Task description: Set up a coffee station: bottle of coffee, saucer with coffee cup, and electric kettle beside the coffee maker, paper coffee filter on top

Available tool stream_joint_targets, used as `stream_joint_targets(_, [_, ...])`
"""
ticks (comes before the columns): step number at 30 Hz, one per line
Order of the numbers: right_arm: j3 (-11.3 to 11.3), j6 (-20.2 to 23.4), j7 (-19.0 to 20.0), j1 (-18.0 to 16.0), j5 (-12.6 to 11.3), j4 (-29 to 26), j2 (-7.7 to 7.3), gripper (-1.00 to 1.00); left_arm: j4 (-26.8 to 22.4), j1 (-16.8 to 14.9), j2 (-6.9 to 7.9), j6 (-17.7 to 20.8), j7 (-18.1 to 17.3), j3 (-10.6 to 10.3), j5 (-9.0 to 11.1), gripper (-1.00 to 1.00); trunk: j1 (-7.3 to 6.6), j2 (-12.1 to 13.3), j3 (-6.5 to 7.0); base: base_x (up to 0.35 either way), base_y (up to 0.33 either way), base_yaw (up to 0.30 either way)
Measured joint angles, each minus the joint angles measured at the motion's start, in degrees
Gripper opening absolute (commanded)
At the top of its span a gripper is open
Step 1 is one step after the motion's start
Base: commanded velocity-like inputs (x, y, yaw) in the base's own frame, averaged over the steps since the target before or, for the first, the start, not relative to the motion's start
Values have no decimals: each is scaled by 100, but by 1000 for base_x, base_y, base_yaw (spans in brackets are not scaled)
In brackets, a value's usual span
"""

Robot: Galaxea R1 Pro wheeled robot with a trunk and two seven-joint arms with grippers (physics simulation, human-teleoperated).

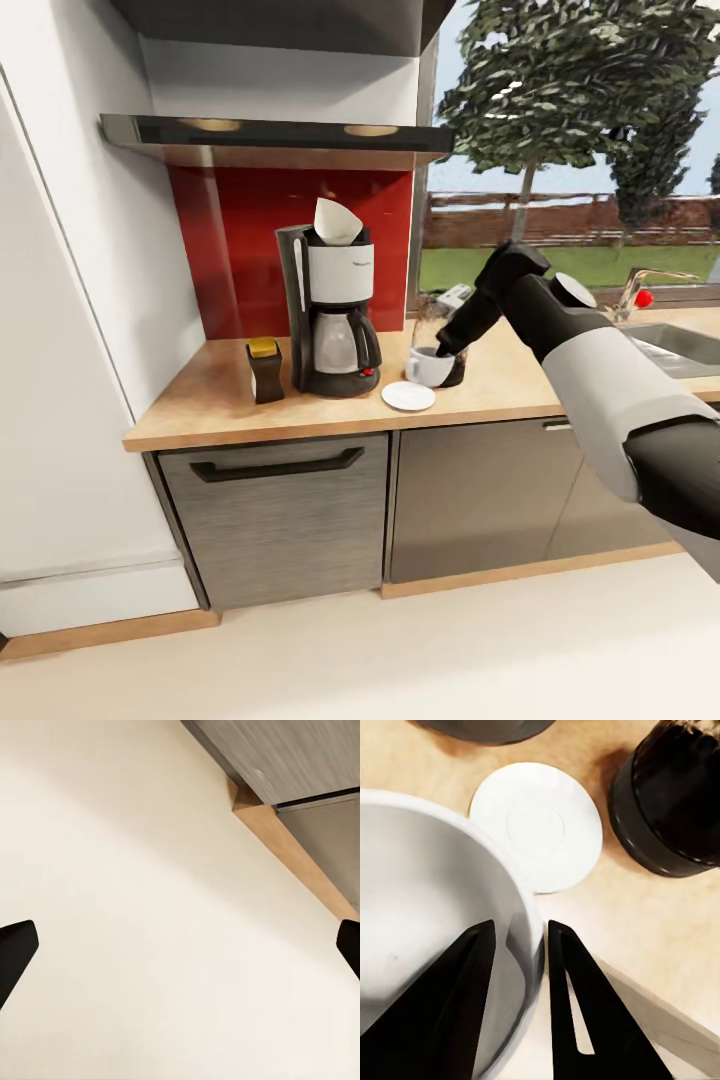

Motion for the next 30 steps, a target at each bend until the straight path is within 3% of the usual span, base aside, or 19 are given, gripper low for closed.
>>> stream_joint_targets(3, [0, 15, 1, -2, -7, 41, 30, -100, -1, -1, 0, -3, -2, 0, 0, 100, 0, 0, 0, 0, 0, 0])
stream_joint_targets(7, [-38, 32, -35, -7, -2, 269, 218, -100, -6, -3, 0, -7, -9, 0, 1, 100, 0, 0, 0, 0, 0, 0])
stream_joint_targets(14, [-56, 44, -487, -8, -8, 418, 460, -100, -7, -2, -1, -8, -14, 0, 0, 100, 0, 0, 0, 0, 0, 0])
stream_joint_targets(20, [-65, 30, -597, -8, 4, 446, 502, -100, -8, -2, -1, -8, -15, 0, 0, 100, 0, 0, 0, 13, 0, 0])
stream_joint_targets(22, [-98, 22, -936, -8, 15, 450, 507, -100, -8, -3, -1, -8, -15, 0, 0, 100, -1, 0, 0, 125, 0, 0])
stream_joint_targets(25, [-321, 27, -1156, -8, 8, 451, 508, -100, -8, -1, -1, -8, -15, 0, 0, 100, -1, 0, 0, 56, 0, 0])
stream_joint_targets(30, [-498, 21, -1322, -8, 14, 609, 509, -100, -8, -2, -1, -8, -15, 0, 0, 100, 0, 0, 0, 20, 0, 0])
